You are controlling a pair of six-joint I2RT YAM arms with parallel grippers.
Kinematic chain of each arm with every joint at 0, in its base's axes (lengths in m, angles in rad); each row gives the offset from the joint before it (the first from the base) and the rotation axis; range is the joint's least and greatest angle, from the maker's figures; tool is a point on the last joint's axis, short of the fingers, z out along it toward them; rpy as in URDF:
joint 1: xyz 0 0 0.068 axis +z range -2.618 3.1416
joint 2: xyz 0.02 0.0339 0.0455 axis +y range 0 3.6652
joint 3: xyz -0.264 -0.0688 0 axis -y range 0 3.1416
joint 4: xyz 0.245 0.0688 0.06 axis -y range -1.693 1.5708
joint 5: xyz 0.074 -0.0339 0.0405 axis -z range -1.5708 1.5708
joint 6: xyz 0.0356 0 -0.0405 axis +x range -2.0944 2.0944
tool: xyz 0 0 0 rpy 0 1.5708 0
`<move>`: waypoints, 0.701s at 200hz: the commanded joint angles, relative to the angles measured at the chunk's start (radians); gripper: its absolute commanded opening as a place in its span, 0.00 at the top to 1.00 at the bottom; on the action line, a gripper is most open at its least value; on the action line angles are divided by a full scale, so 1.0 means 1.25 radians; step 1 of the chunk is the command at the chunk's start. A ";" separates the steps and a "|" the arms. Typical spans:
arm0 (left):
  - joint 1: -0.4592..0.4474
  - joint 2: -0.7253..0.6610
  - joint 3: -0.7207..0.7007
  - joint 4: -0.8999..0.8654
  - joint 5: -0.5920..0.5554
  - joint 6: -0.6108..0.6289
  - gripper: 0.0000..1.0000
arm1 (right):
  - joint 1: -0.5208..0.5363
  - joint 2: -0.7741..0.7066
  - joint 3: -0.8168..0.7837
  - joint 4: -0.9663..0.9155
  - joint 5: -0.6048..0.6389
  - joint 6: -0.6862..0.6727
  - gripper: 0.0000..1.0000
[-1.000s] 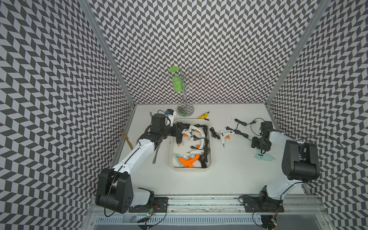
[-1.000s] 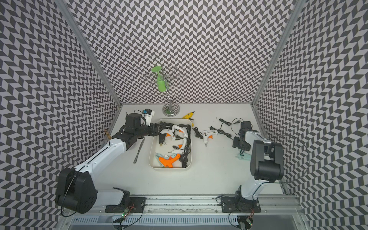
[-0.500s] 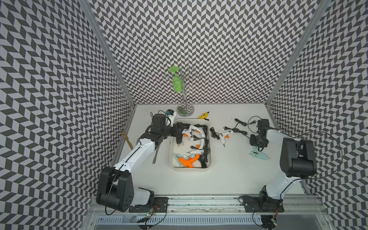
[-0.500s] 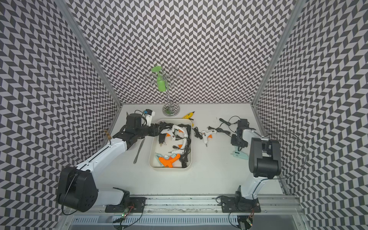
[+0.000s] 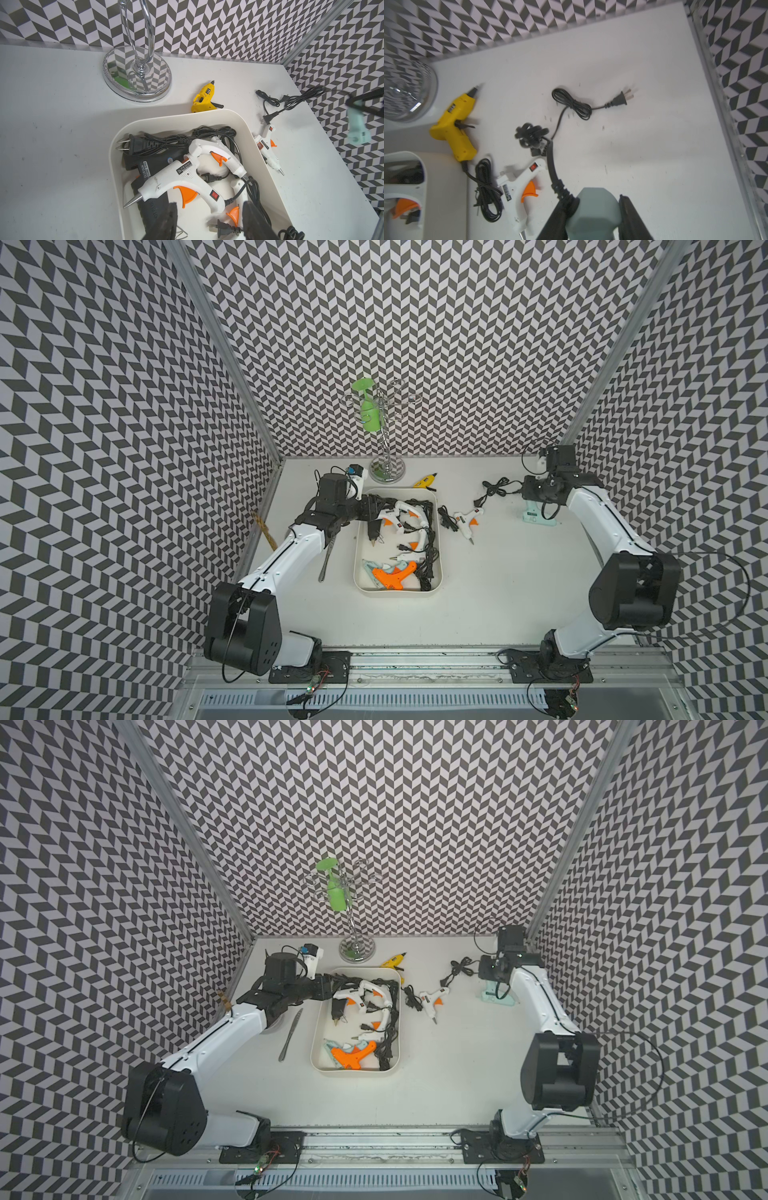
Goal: Put the hot melt glue gun into the storage box
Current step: Pick up the hot melt adhesive gun from the center of the board.
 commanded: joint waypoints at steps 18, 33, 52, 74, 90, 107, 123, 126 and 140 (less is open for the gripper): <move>0.001 0.016 0.021 -0.028 -0.039 0.001 0.46 | 0.003 0.005 0.115 -0.052 0.012 -0.026 0.90; 0.001 0.030 0.028 -0.050 -0.070 0.002 0.45 | 0.003 0.007 0.149 -0.051 -0.017 -0.029 0.90; 0.003 0.046 0.038 -0.089 -0.119 0.007 0.45 | 0.013 0.007 0.163 -0.046 -0.051 -0.028 0.91; 0.016 0.050 0.022 -0.113 -0.167 0.009 0.45 | 0.055 0.004 0.159 -0.045 -0.056 -0.037 0.91; 0.033 0.047 -0.007 -0.116 -0.172 0.004 0.45 | 0.089 0.003 0.159 -0.047 -0.047 -0.039 0.90; 0.049 0.057 -0.032 -0.113 -0.164 -0.003 0.45 | 0.130 0.002 0.165 -0.046 -0.047 -0.040 0.91; 0.053 0.076 -0.042 -0.113 -0.148 -0.004 0.46 | 0.170 0.001 0.190 -0.049 -0.022 -0.041 0.90; 0.053 0.079 -0.044 -0.110 -0.145 -0.004 0.46 | 0.177 0.000 0.195 -0.049 -0.022 -0.040 0.91; 0.055 0.094 -0.056 -0.096 -0.132 -0.012 0.47 | 0.215 -0.007 0.220 -0.035 -0.030 -0.039 0.91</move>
